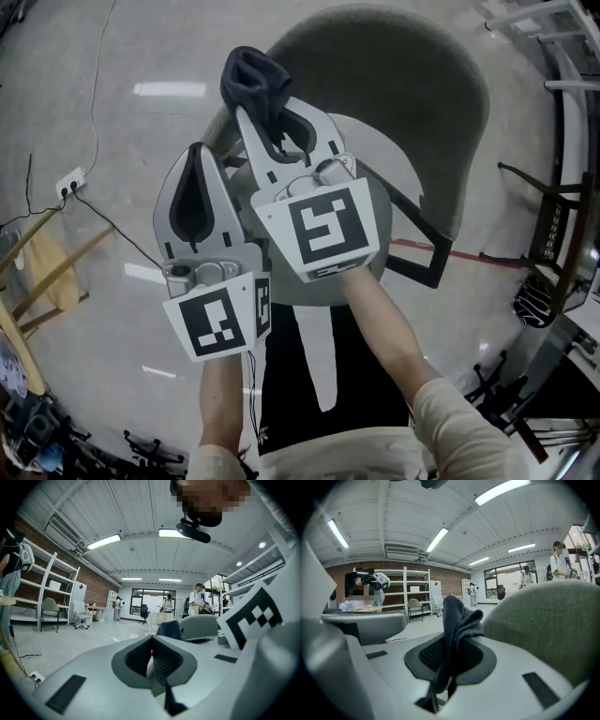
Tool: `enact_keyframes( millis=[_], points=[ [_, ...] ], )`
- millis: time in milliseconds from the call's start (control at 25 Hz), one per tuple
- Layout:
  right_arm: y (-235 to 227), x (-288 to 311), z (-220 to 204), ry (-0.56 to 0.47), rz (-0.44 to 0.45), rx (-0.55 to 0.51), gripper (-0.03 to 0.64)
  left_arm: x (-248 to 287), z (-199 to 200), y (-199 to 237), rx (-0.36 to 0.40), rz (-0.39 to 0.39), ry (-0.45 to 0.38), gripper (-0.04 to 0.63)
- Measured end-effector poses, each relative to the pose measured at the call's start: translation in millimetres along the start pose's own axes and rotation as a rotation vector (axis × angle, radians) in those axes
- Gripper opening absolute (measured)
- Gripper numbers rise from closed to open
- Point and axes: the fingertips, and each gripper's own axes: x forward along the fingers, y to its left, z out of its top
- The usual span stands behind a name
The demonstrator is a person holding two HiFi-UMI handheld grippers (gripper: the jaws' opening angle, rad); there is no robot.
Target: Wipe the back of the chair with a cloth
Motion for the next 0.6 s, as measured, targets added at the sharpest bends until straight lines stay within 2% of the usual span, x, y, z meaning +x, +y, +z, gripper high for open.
enact_keyframes(
  millis=[240,600],
  points=[
    [-16.3,14.1,-11.2,0.027,-0.058,0.012,0.057,1.2,-6.4,7.3,-0.007,0.008,0.012,0.015],
    [-45.1,5.3,-18.7,0.033,-0.131,0.025,0.057,7.1,-16.2,-7.3,-0.009,-0.024,0.033,0.015]
  ],
)
